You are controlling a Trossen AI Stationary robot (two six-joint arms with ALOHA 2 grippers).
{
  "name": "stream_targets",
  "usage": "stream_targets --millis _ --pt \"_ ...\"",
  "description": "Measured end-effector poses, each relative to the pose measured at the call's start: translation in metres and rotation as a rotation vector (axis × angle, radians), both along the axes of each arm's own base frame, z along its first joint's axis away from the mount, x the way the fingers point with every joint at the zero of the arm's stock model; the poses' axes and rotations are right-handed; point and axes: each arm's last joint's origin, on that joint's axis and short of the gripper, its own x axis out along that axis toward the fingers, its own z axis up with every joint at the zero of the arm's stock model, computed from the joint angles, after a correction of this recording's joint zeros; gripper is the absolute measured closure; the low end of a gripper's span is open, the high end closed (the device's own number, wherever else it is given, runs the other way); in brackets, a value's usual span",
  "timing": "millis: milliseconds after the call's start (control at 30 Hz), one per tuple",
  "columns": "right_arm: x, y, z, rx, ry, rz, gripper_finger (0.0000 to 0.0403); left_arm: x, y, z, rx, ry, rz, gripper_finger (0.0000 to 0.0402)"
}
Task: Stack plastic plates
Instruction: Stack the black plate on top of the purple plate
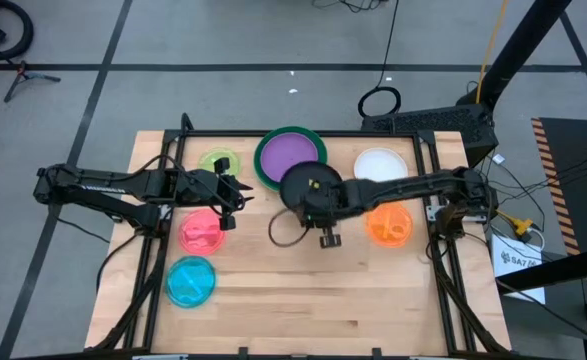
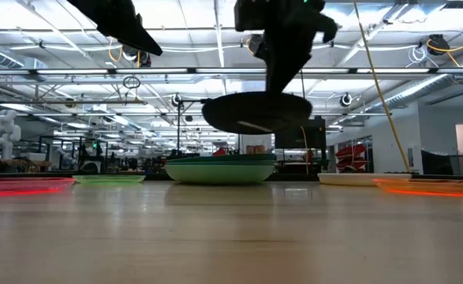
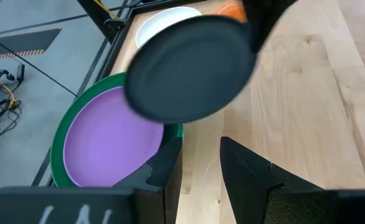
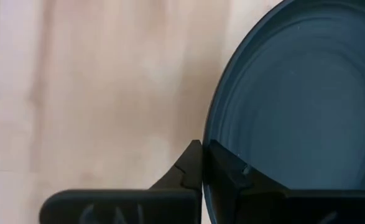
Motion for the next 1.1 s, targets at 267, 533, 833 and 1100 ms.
stream_targets --millis 267,533,833,1100 --pt "0.017 -0.055 -0.002 -0.090 -0.109 0.070 0.0400 0.000 0.000 0.000 0.005 0.001 -0.004 0.0286" --pt "0.036 -0.100 -0.031 -0.116 -0.131 0.110 0.0400 0.000 0.000 0.000 0.012 0.001 -0.008 0.0286" --pt "0.044 -0.122 -0.061 -0.134 -0.085 0.127 0.0395 0.000 0.000 0.000 0.017 0.002 -0.006 0.0286" --pt "0.045 -0.129 -0.059 -0.141 -0.120 0.100 0.0352 0.000 0.000 0.000 0.023 0.004 -0.006 0.0286"
